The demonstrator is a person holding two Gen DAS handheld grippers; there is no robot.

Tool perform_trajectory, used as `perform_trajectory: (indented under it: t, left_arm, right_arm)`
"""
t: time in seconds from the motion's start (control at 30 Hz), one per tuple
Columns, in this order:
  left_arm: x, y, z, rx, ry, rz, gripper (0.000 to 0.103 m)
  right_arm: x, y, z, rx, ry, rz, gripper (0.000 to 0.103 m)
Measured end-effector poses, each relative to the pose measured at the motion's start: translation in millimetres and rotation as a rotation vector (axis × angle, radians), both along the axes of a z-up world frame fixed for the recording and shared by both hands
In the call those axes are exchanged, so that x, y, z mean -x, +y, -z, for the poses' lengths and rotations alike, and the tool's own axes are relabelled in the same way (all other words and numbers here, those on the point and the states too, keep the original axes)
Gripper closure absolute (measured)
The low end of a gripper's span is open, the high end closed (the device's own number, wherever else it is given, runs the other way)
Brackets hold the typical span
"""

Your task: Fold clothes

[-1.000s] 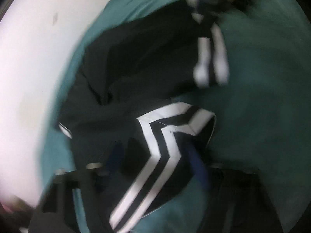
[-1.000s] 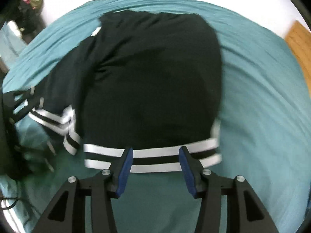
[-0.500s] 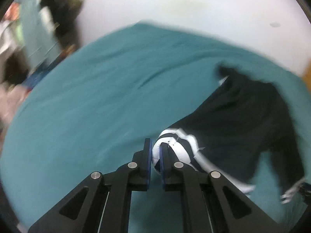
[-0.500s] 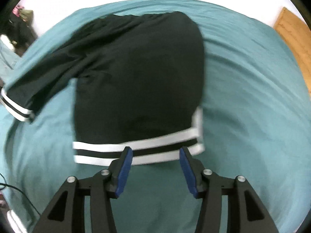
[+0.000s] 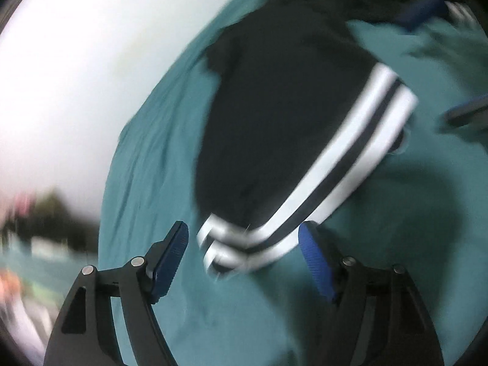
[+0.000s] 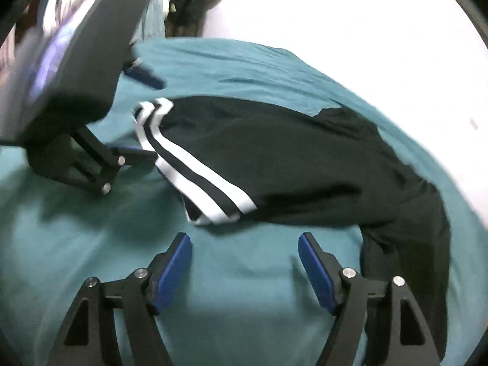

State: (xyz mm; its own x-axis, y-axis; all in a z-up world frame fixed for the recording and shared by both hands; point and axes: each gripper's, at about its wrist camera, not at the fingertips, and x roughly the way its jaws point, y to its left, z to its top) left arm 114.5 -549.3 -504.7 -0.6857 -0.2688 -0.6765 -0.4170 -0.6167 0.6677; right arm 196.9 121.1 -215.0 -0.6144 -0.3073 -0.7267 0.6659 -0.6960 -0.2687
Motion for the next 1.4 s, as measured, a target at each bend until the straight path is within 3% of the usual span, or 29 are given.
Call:
perform_trajectory:
  t: [0.07, 0.1, 0.13, 0.17, 0.2, 0.3, 0.4, 0.5, 0.53, 0.57, 0.6, 0.63, 0.67, 0.7, 0.77, 0.87, 0.9, 0.93, 0.97, 1.0, 1.03, 1.13, 1.23, 1.33, 1.4]
  left_arm:
    - [20, -1, 5, -0.021, -0.003, 0.057, 0.032]
    - [37, -8, 2, -0.077, -0.021, 0.016, 0.071]
    - [55, -15, -1, -0.136, -0.039, -0.032, 0.095]
    - [72, -23, -4, -0.196, -0.057, -0.08, 0.097]
    - [83, -33, -18, -0.259, -0.013, -0.129, 0.099]
    - [98, -61, -66, -0.453, 0.132, -0.274, 0.099]
    - [82, -74, -101, -0.558, 0.203, -0.356, 0.099]
    - [35, -63, -85, -0.442, 0.156, -0.356, 0.099]
    - [19, -58, -79, -0.401, 0.14, -0.356, 0.098]
    - [0, -55, -63, -0.349, 0.108, -0.34, 0.098]
    - [-2, -49, -47, -0.294, 0.066, -0.3, 0.092]
    - [-1, -44, -32, -0.24, 0.024, -0.258, 0.073]
    - [-7, -37, -21, -0.19, -0.014, -0.201, 0.06]
    - [-2, -34, -10, -0.155, -0.027, -0.155, 0.04]
    - [11, -28, 13, -0.089, -0.047, -0.064, 0.035]
    - [35, -29, 21, -0.105, -0.008, -0.009, 0.034]
    - [46, -30, 21, -0.112, 0.009, -0.001, 0.036]
    - [58, -34, 22, -0.133, 0.005, -0.012, 0.05]
    - [70, -38, 22, -0.157, -0.001, -0.026, 0.065]
    - [80, -42, 21, -0.19, -0.011, -0.054, 0.082]
    - [89, -47, 19, -0.222, -0.013, -0.084, 0.083]
    - [96, -56, -2, -0.291, 0.065, -0.14, 0.092]
    - [77, -58, -51, -0.393, 0.193, -0.166, 0.093]
    - [43, -44, -97, -0.455, 0.243, -0.148, 0.093]
    - [30, -38, -101, -0.446, 0.218, -0.135, 0.093]
  right_arm:
    - [15, -10, 7, 0.027, -0.013, 0.053, 0.034]
    - [24, -14, 9, 0.052, -0.024, 0.082, 0.036]
    - [31, -15, 10, 0.07, -0.044, 0.099, 0.046]
    - [45, -11, 12, 0.122, -0.096, 0.139, 0.091]
    - [61, -7, 14, 0.178, -0.153, 0.183, 0.103]
    - [70, 40, -15, 0.288, -0.118, 0.348, 0.103]
    - [67, 84, -43, 0.331, -0.107, 0.419, 0.102]
    - [61, 78, -41, 0.297, -0.232, 0.327, 0.098]
    - [54, 64, -39, 0.252, -0.219, 0.278, 0.096]
    - [49, 52, -35, 0.208, -0.198, 0.233, 0.09]
    - [40, 30, -31, 0.138, -0.158, 0.165, 0.072]
    - [34, 13, -25, 0.101, -0.124, 0.12, 0.058]
    - [28, 0, -20, 0.088, -0.086, 0.087, 0.037]
    - [22, -11, -19, 0.067, -0.032, 0.07, 0.028]
    - [15, -31, -16, 0.032, 0.053, 0.053, 0.028]
    - [29, -62, 0, -0.045, 0.122, 0.087, 0.027]
    - [38, -65, 3, -0.037, 0.119, 0.111, 0.029]
    - [46, -68, 6, -0.024, 0.113, 0.137, 0.036]
    - [57, -71, 10, -0.003, 0.084, 0.161, 0.075]
    - [65, -63, 9, 0.046, 0.028, 0.197, 0.094]
    - [74, -53, 8, 0.1, -0.03, 0.234, 0.094]
    - [66, -24, -14, 0.192, -0.013, 0.298, 0.094]
    - [57, 5, -37, 0.28, 0.013, 0.36, 0.094]
    - [24, 23, -64, 0.317, 0.013, 0.314, 0.094]
    - [-5, 32, -73, 0.296, -0.002, 0.251, 0.094]
